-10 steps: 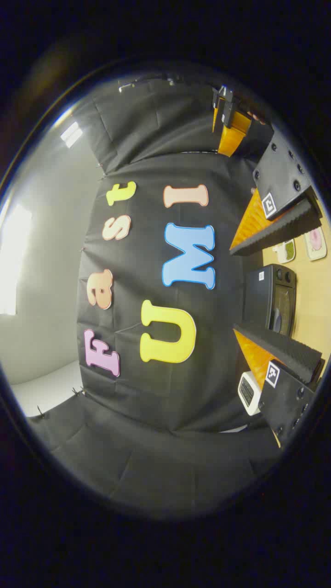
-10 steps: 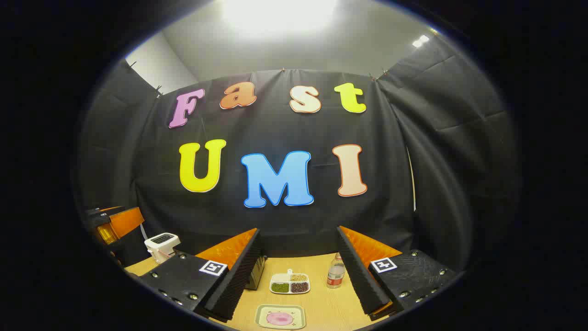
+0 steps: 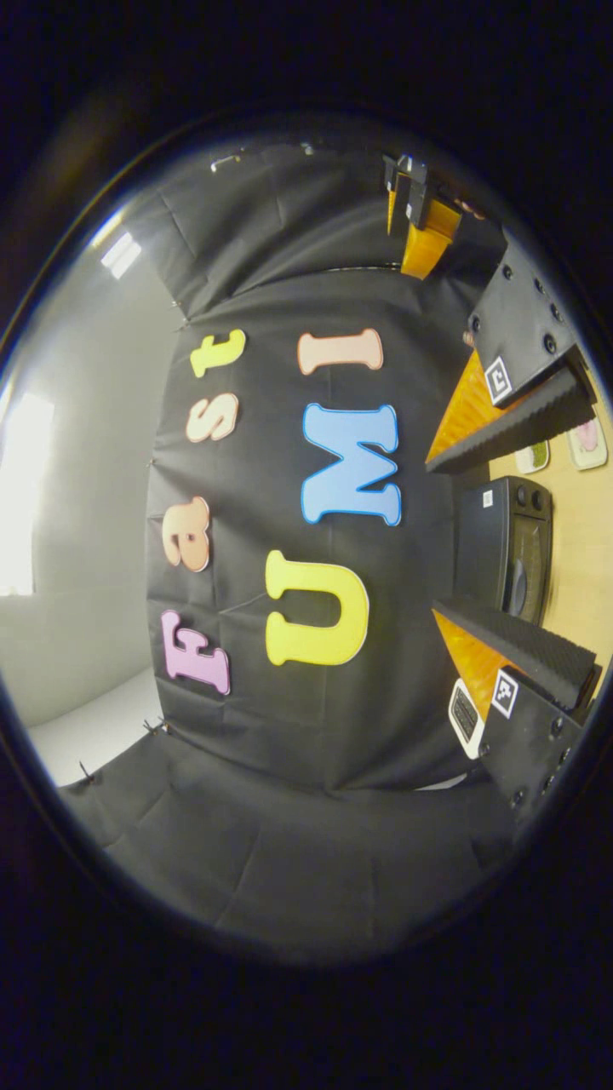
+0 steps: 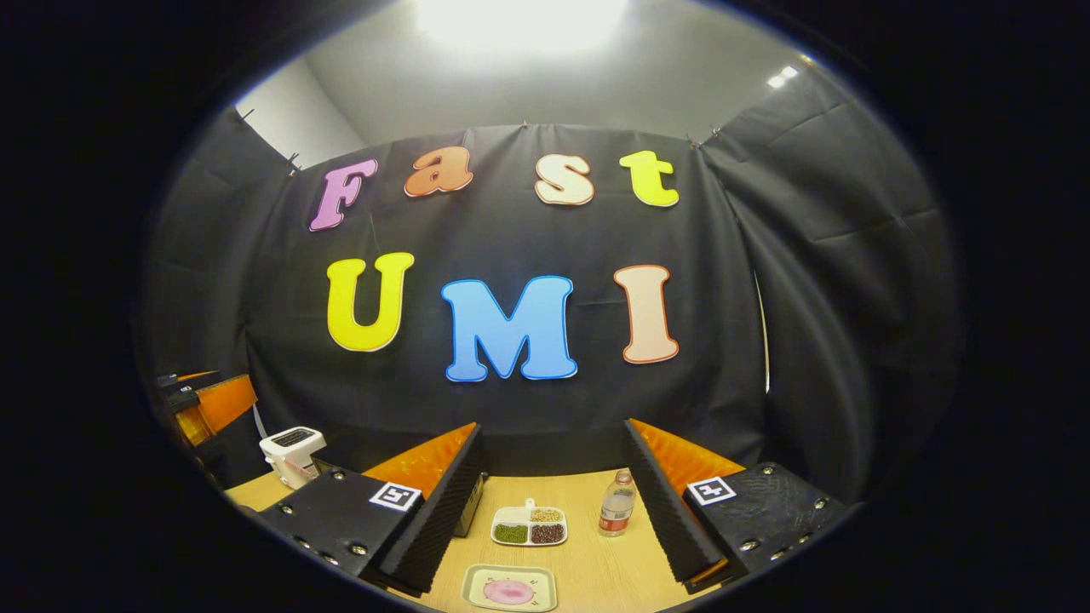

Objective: Open the electric oven with the left hand, put the food in, and close the electric oven.

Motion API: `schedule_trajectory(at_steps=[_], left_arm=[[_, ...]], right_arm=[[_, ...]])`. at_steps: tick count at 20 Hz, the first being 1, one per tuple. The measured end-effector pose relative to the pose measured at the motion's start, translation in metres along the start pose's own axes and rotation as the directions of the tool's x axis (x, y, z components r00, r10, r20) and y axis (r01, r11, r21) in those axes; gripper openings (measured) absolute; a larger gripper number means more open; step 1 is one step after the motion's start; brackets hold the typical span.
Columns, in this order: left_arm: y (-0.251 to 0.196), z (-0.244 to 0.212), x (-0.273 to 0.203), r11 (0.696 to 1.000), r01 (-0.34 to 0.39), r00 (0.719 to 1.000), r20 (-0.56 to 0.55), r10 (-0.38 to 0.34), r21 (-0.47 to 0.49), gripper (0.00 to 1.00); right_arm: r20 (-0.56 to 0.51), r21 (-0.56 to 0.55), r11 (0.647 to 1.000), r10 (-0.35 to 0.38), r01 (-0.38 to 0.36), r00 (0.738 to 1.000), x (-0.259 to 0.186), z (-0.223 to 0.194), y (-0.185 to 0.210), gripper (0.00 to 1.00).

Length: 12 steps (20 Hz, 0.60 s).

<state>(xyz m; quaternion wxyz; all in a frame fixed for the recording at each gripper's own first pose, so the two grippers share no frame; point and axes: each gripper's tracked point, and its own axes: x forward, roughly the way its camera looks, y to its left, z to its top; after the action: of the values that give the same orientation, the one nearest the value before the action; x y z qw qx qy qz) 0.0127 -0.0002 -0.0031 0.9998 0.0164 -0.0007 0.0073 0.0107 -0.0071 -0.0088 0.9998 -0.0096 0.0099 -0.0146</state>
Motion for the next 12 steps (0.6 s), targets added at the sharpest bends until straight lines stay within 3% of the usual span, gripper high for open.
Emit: schedule_trajectory(at_steps=[5,9,12], left_arm=[[0.002,-0.01,0.015,0.997,0.072,0.997,-0.029,-0.073,-0.015,1.0],[0.005,-0.05,0.05,0.992,0.106,0.987,-0.118,-0.113,-0.063,1.0],[0.017,-0.09,0.078,0.991,0.129,0.968,-0.213,-0.134,-0.038,0.97]], right_arm=[[0.0,0.013,1.0,-0.028,0.028,1.0,0.002,-0.006,0.016,0.98],[-0.015,0.013,1.0,-0.028,0.028,1.0,0.007,-0.012,0.028,0.98],[-0.022,-0.016,0.999,-0.04,0.04,0.999,0.01,-0.019,0.026,0.98]])
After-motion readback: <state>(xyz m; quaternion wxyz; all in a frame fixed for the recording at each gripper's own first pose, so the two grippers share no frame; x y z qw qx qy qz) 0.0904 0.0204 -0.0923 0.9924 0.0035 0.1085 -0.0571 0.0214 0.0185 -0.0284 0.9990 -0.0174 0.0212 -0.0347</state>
